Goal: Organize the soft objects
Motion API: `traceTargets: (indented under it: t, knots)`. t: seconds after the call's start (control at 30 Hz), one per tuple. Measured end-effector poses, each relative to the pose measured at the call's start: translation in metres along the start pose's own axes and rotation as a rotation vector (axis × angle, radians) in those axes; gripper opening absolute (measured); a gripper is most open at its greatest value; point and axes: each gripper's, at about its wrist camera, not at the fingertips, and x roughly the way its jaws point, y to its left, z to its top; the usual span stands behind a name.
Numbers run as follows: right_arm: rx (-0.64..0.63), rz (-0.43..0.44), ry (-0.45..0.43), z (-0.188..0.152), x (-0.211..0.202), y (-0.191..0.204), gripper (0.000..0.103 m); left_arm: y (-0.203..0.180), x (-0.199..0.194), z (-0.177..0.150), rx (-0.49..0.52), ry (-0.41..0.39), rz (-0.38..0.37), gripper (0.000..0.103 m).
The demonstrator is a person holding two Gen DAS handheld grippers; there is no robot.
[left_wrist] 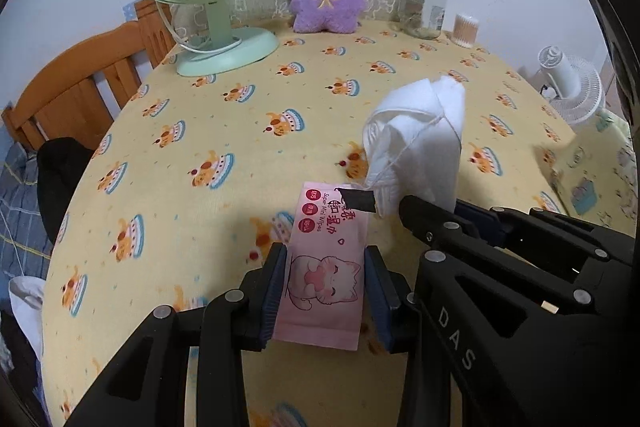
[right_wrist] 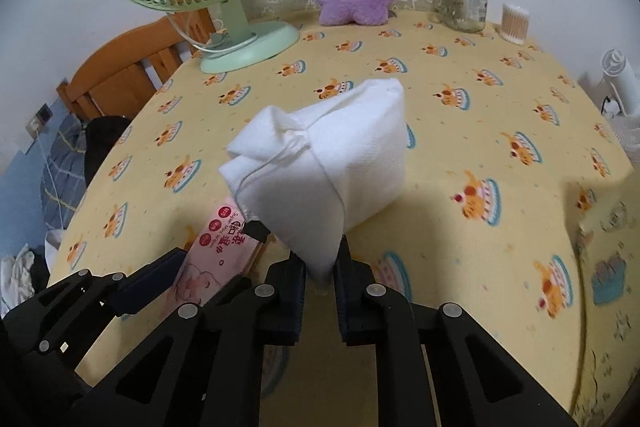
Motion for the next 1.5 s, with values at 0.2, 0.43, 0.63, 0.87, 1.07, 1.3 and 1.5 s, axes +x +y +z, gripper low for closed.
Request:
traceTargets:
  t: [0.2,0.43,0.63,0.87,1.07,1.3,1.5]
  knots:
    - [-0.007,0.011,-0.04,-0.013,-0.032,-0.001,0.016,-0.012,-0.031,-0.009,0.012,-0.048,0.005,0.04]
    - [-0.031,0.007,-0.112,-0.015,-0.078,-0.001,0.015,-0.027,-0.069,-0.006,0.02,-0.125,-0.008,0.04]
    - [-0.044,-0.004,-0.165,-0.016,-0.112,-0.006,0.015,-0.038,-0.091,-0.008,0.032,-0.17,-0.008,0.04]
    - [-0.058,0.007,-0.154,-0.024,-0.114,-0.001,0.06,-0.035,-0.092,-0.019,0.024,-0.161,0.012,0.041]
    - [-0.058,-0.002,-0.176,-0.026,-0.107,0.004,0.084,-0.022,-0.085,-0.02,0.012,-0.158,0.038,0.04]
    - [-0.061,0.0,-0.13,-0.016,-0.075,0.012,0.086,-0.003,-0.061,-0.015,-0.017,-0.128,0.047,0.034]
    - [-0.044,0.003,-0.059,-0.012,-0.044,0.009,0.086,0.016,-0.038,-0.017,-0.036,-0.086,0.04,0.035]
